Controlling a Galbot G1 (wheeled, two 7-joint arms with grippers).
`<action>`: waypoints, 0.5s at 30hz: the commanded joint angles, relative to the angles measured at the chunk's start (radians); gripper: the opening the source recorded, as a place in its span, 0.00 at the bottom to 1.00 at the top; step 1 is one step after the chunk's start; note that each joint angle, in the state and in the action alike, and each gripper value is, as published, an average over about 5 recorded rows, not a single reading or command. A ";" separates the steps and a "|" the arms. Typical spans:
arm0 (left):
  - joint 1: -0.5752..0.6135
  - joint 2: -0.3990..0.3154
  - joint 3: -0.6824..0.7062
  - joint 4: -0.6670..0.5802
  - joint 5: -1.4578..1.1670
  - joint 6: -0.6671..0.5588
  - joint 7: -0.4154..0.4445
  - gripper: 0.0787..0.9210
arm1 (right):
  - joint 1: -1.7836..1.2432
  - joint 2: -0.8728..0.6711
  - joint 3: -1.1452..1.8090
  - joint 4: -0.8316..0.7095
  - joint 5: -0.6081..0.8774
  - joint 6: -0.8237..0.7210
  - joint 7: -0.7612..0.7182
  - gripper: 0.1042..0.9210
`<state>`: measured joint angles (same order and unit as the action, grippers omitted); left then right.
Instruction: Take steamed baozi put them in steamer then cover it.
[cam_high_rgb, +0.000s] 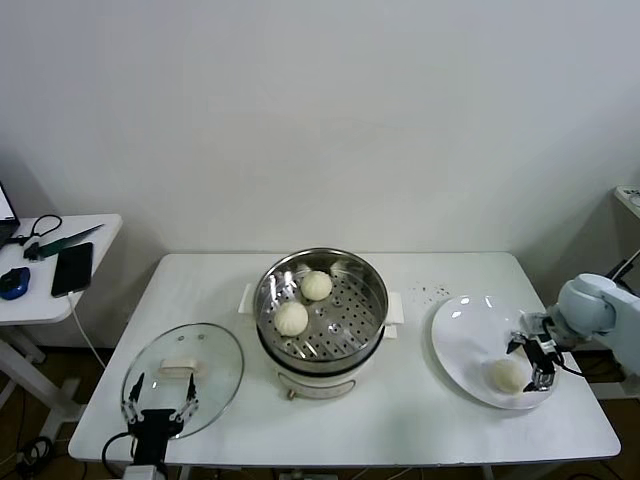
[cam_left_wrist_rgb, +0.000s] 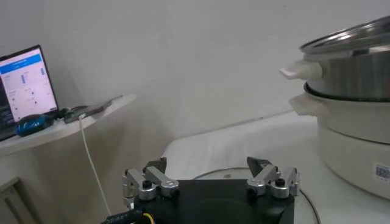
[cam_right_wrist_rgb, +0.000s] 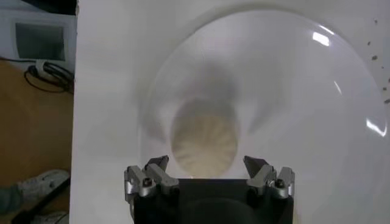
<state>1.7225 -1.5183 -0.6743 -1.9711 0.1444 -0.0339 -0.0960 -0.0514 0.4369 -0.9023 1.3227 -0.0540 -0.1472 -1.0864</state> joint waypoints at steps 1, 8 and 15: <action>-0.003 0.000 -0.002 0.005 0.002 0.001 -0.001 0.88 | -0.031 0.039 0.012 -0.027 -0.023 0.004 -0.002 0.88; -0.013 0.004 -0.005 0.006 0.003 0.006 -0.001 0.88 | -0.020 0.054 -0.007 -0.031 -0.022 0.004 -0.004 0.88; -0.032 0.008 -0.013 0.005 0.001 0.017 -0.001 0.88 | -0.012 0.047 -0.016 -0.031 -0.016 0.008 -0.013 0.77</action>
<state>1.7019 -1.5150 -0.6842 -1.9654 0.1463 -0.0230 -0.0968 -0.0608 0.4743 -0.9096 1.2990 -0.0672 -0.1414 -1.0953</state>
